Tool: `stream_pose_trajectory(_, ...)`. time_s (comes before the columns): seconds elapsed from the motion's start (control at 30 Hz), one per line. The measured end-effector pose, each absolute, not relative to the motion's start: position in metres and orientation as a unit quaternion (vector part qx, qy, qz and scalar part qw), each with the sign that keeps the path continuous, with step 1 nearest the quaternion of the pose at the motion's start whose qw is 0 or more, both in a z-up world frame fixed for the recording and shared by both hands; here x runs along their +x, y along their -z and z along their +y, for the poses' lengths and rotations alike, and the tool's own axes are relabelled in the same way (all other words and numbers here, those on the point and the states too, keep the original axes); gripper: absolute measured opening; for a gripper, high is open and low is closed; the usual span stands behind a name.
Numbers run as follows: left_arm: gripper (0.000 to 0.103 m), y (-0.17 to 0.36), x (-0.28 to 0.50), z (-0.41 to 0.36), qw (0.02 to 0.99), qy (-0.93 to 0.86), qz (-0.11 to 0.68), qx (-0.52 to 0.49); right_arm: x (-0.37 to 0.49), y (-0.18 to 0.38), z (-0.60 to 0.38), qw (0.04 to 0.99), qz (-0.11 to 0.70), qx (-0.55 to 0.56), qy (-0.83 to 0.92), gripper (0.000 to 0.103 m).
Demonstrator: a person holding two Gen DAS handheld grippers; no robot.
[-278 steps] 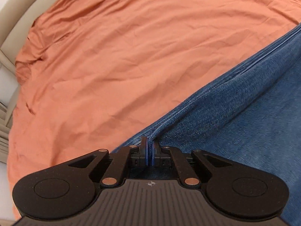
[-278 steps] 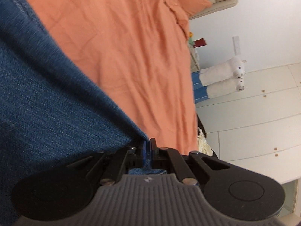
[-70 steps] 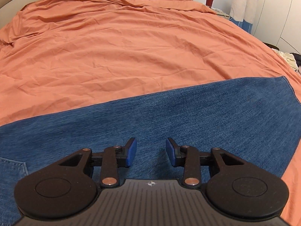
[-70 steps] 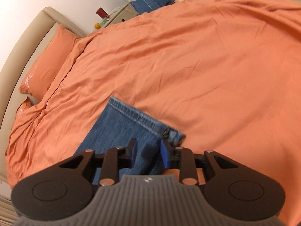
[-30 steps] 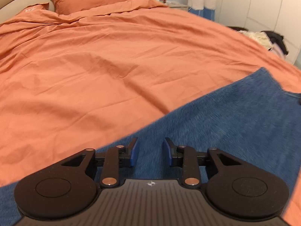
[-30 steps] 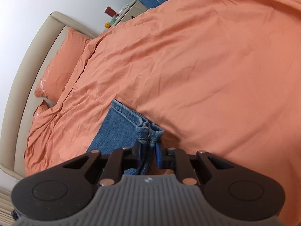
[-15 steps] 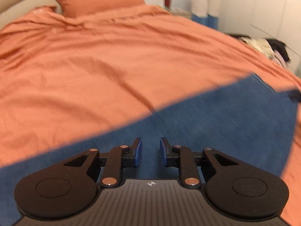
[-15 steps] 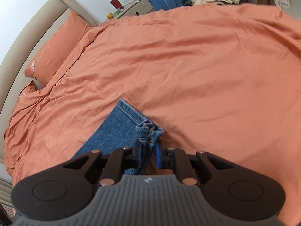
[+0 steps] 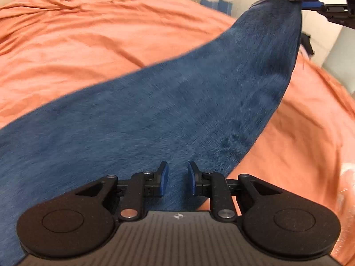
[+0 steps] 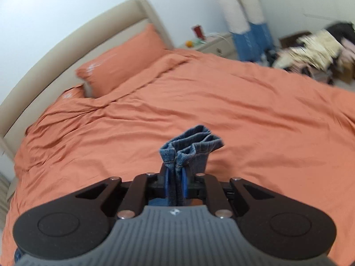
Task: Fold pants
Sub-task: 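Lift the hems with the right tool and fold them toward the waistband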
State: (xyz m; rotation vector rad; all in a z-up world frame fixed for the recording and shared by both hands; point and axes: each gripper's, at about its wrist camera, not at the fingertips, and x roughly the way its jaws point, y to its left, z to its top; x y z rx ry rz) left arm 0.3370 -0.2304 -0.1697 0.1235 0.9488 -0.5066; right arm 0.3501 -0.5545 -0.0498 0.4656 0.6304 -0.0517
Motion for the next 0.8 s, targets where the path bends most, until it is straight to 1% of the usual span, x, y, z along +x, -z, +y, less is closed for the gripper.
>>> stream_pose_trajectory(0.23,0.025,0.110,0.324,-0.144,0.889,0.180,0.421,-0.002,0.345,0.017,-0.437,0.929,0.299,0.211,-0.055,0.007)
stream_pose_trajectory(0.4,0.026,0.079,0.315,-0.071,0.903,0.131,0.408,-0.045,0.341,0.027,-0.343,0.921,0.325,0.188,-0.102,0.007)
stream_pose_trajectory(0.5,0.031,0.074,0.308,-0.034,0.906,0.104,0.407,-0.052,0.335,0.053,-0.283,0.914,0.355,0.151,-0.128,0.006)
stream_pose_trajectory(0.7,0.033,0.087,0.290,0.020,0.893,0.091,0.434,-0.078,0.309,0.149,-0.187,0.880,0.450,0.029,-0.149,0.007)
stream_pose_trajectory(0.8,0.034,0.101,0.286,0.039,0.882,0.100,0.448,-0.104,0.298,0.187,-0.166,0.871,0.471,-0.024,-0.134,0.007)
